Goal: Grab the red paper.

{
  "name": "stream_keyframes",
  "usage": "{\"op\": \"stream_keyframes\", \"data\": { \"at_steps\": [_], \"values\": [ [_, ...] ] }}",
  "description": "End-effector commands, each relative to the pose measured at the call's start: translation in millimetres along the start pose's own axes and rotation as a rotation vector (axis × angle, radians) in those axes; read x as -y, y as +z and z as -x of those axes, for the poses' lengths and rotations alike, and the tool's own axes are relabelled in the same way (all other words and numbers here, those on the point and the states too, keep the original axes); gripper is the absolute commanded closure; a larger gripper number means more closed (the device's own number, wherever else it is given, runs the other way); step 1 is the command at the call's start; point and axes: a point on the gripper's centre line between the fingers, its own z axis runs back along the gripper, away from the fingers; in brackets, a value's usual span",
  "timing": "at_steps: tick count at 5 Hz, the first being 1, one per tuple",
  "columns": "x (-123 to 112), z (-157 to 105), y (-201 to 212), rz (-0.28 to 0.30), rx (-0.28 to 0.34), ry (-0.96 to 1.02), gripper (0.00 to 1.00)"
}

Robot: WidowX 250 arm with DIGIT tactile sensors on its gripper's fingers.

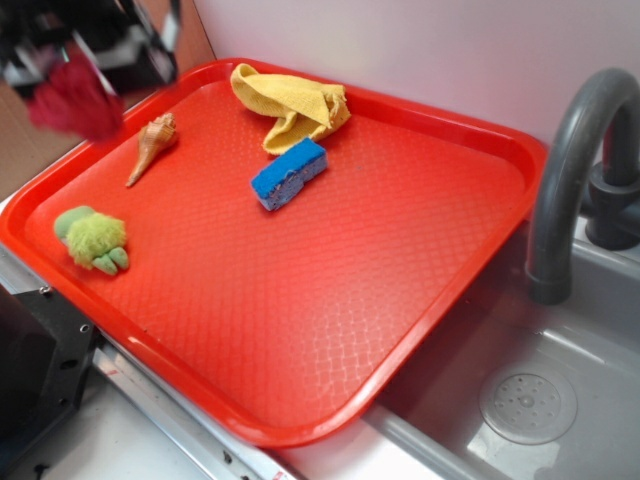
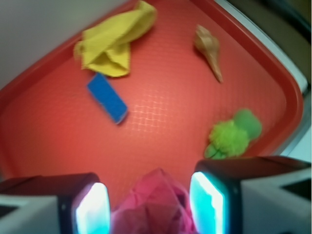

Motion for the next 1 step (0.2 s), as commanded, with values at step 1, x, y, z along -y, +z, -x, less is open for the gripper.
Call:
{"op": "stream_keyframes", "data": {
  "at_steps": [1],
  "values": [
    [-0.1, -11.8, 33.9, 0.113, -0.016, -0.048, 1.0]
  ]
}}
